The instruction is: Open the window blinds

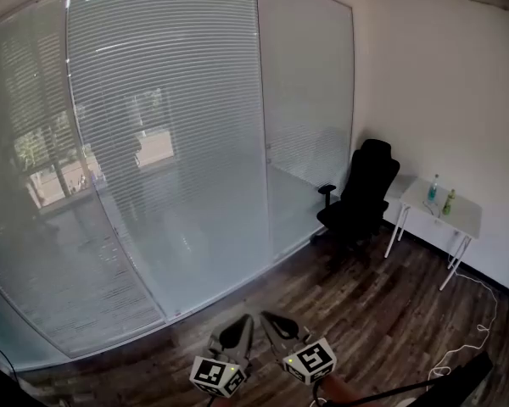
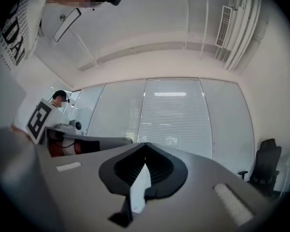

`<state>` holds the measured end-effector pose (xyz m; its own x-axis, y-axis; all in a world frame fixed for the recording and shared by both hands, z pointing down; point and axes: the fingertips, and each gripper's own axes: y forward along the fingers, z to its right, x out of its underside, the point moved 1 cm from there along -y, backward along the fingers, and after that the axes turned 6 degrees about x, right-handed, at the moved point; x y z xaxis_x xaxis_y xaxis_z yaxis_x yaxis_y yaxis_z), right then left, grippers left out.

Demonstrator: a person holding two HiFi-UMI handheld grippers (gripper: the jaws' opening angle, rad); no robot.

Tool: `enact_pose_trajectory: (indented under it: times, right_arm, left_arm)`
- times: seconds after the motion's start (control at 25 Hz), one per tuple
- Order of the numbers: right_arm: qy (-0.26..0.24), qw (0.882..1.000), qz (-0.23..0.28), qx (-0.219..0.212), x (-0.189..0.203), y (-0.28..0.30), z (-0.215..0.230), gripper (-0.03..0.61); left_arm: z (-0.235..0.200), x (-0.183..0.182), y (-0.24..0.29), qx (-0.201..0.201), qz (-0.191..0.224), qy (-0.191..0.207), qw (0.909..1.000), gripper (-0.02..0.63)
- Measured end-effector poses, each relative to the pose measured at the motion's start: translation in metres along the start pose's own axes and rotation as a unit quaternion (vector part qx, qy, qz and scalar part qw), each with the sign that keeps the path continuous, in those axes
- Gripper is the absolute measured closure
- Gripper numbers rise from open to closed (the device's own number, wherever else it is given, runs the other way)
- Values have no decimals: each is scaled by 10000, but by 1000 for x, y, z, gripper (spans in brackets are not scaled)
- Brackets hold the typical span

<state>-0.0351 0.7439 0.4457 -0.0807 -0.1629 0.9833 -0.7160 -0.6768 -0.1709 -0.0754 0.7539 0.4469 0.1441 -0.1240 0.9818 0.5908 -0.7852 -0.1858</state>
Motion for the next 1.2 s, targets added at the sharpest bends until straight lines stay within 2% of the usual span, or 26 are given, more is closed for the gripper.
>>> enact_pose_trajectory:
  times: [0.36,0.88,1.2]
  right_arm:
    - [-191,9997,-71,94,6,3,-10,569]
    - [89,9995,-199,248,13,17,-36,569]
    - [131,9994,-275,155,24,26,-14,569]
  left_arm:
    - [-3,4,-11,117,-24,-14,9999,621]
    - [-17,5,-40,246,-147,-53,9996,621]
    - [-22,19,-17,200,-155,-152,9996,621]
